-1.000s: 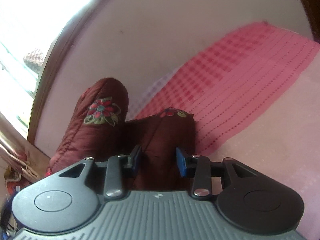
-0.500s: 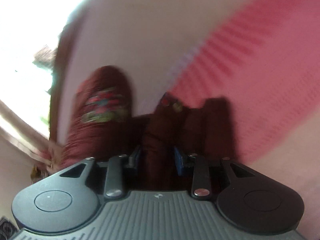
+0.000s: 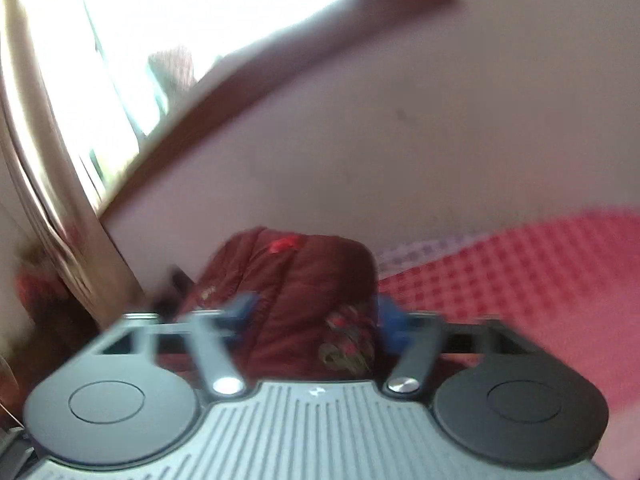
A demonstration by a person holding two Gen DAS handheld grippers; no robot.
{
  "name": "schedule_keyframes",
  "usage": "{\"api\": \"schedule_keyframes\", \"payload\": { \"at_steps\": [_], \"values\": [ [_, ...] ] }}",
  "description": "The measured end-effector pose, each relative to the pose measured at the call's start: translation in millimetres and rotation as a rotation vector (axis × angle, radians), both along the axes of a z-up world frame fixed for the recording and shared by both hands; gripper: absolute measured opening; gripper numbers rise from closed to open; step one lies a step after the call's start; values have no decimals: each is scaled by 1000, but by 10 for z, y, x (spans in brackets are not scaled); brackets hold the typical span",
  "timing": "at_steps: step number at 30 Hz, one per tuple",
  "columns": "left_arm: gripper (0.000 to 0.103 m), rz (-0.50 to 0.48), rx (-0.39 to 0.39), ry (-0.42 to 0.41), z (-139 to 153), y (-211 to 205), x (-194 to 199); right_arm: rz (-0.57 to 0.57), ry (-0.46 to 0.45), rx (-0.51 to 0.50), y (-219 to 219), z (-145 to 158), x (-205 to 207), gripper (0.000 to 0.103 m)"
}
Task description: Fold large clothes
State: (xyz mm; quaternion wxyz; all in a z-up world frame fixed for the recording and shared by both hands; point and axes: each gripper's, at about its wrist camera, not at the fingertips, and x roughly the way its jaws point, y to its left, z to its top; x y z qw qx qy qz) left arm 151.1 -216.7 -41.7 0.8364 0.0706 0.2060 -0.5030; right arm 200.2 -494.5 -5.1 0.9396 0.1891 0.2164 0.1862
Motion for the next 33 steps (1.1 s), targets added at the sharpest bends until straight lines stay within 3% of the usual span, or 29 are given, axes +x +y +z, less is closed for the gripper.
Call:
{"api": "schedule_keyframes", "payload": {
  "at_steps": [3, 6, 8, 9, 10, 13, 17, 21, 25, 27, 30, 33],
  "values": [
    [102, -3, -5, -4, -22, 7, 7, -35, 20, -172, 306, 149, 242, 102],
    [102, -5, -9, -5, -40, 2, 19, 50, 169, -147, 399, -25, 535, 101],
    [102, -3, -13, -10, -52, 14, 9, 100, 163, -135, 455, -119, 543, 84],
    [102, -3, -17, -17, -54, 24, 4, 93, 123, -174, 487, -132, 518, 55],
    [102, -4, -24, -21, -52, 43, -2, 87, 76, -215, 510, -125, 466, 43],
    [102, -11, -75, -7, -20, 127, -37, 59, -16, -286, 460, -127, 225, 34],
    [103, 40, -144, -56, 57, 278, -218, 23, -22, -380, 429, -276, -101, 32],
    [103, 126, -216, -138, 130, 454, -280, -37, -10, -286, 141, -448, -291, 32],
    [103, 123, -206, 34, -10, 434, 22, -48, 15, -288, 122, -637, -279, 32],
    [103, 106, -183, 25, -62, 383, 53, -63, 40, -201, 0, -807, -221, 36],
    [103, 101, -151, 2, -143, 303, 17, -96, 66, -87, -93, -1051, -156, 51],
    [103, 99, -109, -42, -183, 231, -46, -107, 113, 89, -224, -1219, -65, 60]
  ]
}}
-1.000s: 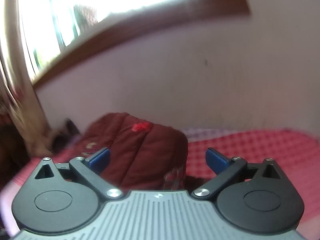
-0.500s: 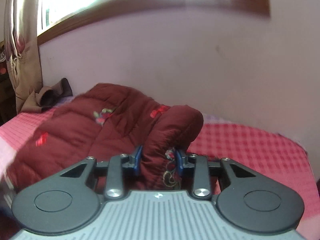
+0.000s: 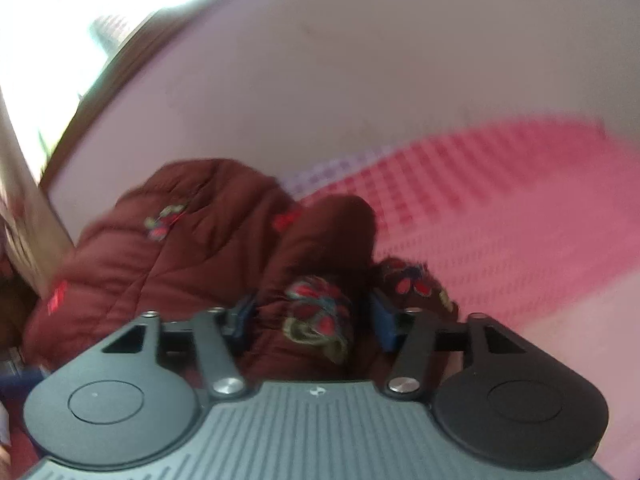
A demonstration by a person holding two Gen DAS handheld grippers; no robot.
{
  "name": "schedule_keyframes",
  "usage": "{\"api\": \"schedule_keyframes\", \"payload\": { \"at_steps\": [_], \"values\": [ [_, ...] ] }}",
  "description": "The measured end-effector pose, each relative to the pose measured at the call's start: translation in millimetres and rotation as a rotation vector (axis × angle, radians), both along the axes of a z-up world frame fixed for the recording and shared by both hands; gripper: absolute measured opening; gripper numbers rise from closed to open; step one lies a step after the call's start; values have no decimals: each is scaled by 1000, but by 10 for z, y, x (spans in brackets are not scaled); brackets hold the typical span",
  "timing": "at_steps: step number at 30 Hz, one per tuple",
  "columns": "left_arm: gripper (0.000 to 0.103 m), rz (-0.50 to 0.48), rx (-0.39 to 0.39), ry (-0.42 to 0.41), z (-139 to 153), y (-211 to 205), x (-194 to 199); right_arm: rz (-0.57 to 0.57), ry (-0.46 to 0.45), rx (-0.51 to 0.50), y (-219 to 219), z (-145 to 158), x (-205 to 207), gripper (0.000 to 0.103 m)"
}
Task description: Fold large clothes
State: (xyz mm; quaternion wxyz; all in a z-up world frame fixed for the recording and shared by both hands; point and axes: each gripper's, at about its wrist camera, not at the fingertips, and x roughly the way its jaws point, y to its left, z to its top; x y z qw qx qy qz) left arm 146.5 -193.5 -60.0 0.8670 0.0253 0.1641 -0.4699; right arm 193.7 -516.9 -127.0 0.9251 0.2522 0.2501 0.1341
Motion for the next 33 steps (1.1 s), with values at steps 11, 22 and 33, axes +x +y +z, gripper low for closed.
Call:
{"api": "schedule_keyframes", "payload": {
  "at_steps": [11, 22, 33],
  "values": [
    [103, 36, 1, -10, -7, 37, -140, -95, 41, 137, -369, 415, -327, 101],
    [103, 83, -48, -9, -14, 173, -139, 150, 66, 74, 382, 596, -271, 67],
    [103, 118, 60, -44, -107, -87, -155, 147, 28, 312, 110, -86, -51, 84]
  ]
}}
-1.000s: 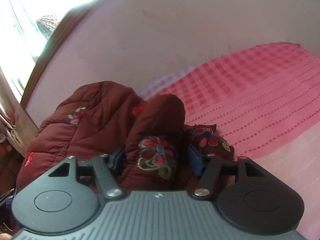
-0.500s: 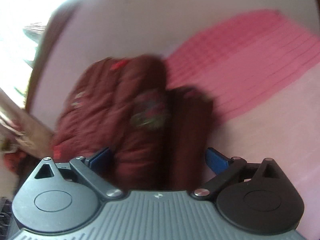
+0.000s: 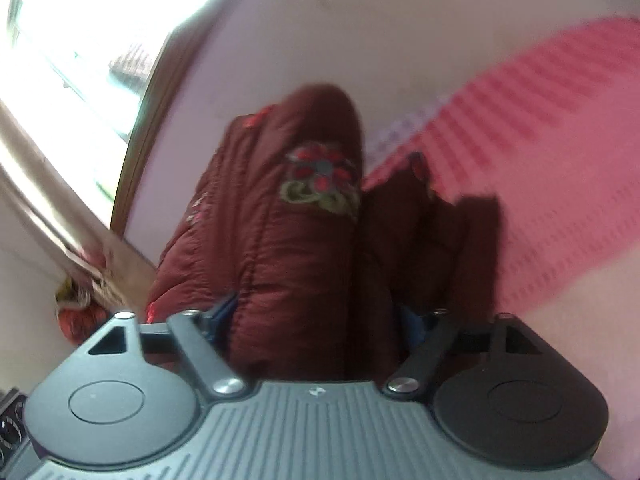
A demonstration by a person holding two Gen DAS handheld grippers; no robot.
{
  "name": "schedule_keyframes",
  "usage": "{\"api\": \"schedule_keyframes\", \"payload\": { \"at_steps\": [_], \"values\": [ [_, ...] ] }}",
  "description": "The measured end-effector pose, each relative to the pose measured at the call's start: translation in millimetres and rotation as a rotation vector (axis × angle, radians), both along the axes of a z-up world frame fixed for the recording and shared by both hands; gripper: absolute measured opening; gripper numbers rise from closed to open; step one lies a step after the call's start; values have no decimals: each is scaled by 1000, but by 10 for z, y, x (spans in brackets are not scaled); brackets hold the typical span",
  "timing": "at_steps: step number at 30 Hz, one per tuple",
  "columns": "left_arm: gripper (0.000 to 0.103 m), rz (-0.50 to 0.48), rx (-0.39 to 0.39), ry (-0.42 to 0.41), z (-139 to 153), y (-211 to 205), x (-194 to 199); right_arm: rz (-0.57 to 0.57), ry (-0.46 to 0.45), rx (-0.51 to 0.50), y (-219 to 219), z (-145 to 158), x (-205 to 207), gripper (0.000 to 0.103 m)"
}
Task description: Fold large clothes
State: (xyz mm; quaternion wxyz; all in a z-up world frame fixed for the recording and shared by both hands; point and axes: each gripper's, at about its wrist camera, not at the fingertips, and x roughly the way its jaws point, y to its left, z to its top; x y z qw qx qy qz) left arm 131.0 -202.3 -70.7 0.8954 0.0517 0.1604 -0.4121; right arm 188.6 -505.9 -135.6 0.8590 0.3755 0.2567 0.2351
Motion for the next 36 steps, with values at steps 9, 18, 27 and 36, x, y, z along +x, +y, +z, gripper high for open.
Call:
{"api": "schedule_keyframes", "payload": {
  "at_steps": [9, 18, 27, 36],
  "values": [
    [103, 0, -30, -9, -14, 60, -43, 6, 48, -104, -99, 500, -309, 103],
    [103, 27, -60, 23, 137, 354, -268, 31, 172, -268, 237, 293, -160, 103],
    [103, 312, -189, 226, 442, 1436, -81, -24, 123, -297, 276, 162, -366, 103],
    [103, 325, -124, 492, 88, 1569, 603, -32, 117, -317, 284, 194, -412, 103]
  ]
}}
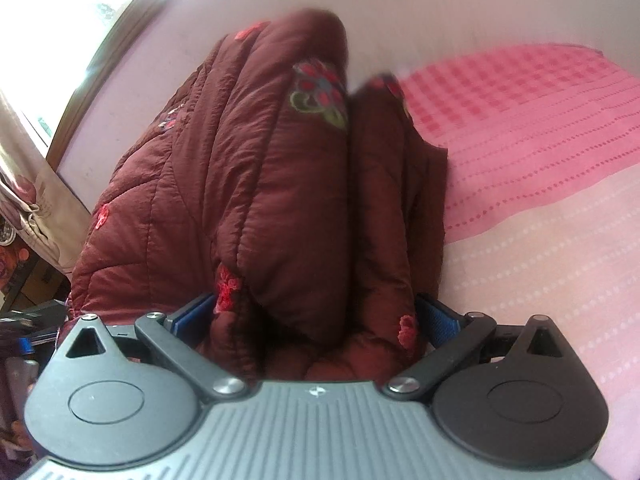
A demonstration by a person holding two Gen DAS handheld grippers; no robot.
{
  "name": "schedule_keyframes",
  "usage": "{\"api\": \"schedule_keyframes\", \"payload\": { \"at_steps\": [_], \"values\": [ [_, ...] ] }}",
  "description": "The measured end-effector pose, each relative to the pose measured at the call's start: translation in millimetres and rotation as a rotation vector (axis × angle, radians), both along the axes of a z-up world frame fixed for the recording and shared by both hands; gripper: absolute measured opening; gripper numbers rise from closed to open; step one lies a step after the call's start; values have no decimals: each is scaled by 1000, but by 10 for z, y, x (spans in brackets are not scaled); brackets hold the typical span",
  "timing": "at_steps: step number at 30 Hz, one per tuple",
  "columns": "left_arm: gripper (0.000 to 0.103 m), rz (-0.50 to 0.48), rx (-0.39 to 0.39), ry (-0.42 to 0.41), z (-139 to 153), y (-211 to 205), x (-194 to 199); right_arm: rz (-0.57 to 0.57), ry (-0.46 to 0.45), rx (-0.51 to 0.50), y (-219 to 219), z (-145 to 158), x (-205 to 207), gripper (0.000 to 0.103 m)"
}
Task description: Fold large clothes
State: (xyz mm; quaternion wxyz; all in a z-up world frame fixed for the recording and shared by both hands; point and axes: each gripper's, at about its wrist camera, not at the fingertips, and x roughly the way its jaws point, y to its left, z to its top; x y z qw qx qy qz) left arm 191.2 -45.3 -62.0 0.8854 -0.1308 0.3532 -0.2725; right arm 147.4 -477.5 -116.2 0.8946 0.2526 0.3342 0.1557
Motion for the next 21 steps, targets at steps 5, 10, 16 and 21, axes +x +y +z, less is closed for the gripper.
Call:
{"api": "schedule_keyframes", "payload": {
  "at_steps": [5, 10, 16, 21],
  "values": [
    [103, -15, -9, 8, -41, -84, 82, 4, 0, 2, 0, -4, 7, 103],
    [103, -24, 10, 5, -59, -105, 98, 25, -10, 29, -39, -41, 37, 103],
    [103, -33, 22, -7, -67, -114, 111, 32, -44, 60, -73, -91, 16, 103],
    [103, -43, 29, -17, -76, -115, 117, 32, -54, 74, -93, -111, 18, 103]
  ]
}}
